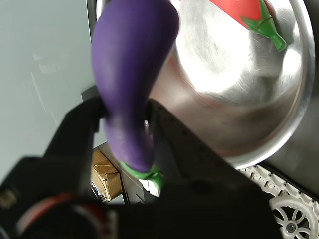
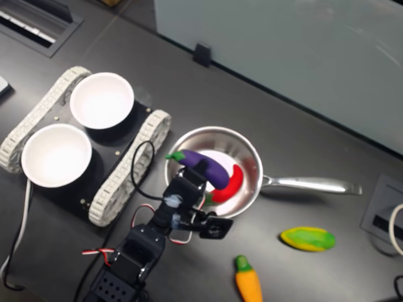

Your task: Pick up the brinjal and place them in the pan

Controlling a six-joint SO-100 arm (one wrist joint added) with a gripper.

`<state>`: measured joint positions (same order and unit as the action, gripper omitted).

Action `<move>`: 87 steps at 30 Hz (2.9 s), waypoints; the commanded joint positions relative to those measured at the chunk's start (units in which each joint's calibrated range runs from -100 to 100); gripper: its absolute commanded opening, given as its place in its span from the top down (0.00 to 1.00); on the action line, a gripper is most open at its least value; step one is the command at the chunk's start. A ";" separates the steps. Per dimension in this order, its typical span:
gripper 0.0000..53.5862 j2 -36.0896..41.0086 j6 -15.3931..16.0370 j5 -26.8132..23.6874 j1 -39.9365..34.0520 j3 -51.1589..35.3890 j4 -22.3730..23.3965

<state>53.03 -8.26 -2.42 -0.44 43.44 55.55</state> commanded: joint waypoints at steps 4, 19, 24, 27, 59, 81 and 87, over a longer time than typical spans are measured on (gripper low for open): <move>0.64 3.19 -0.73 -1.32 0.78 0.59 -4.33; 0.30 6.14 -0.48 -0.49 -2.31 -0.32 1.04; 0.23 7.83 -0.48 -1.42 -1.97 0.22 1.04; 0.21 8.93 -0.48 -1.03 -2.08 0.86 0.96; 0.94 37.69 -0.81 -0.24 -4.26 14.76 -3.22; 1.00 42.41 -0.90 1.17 -1.62 17.31 7.78; 1.00 42.41 -1.32 0.98 -0.48 16.40 18.70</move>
<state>94.53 -8.63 -1.54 -2.42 63.26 69.15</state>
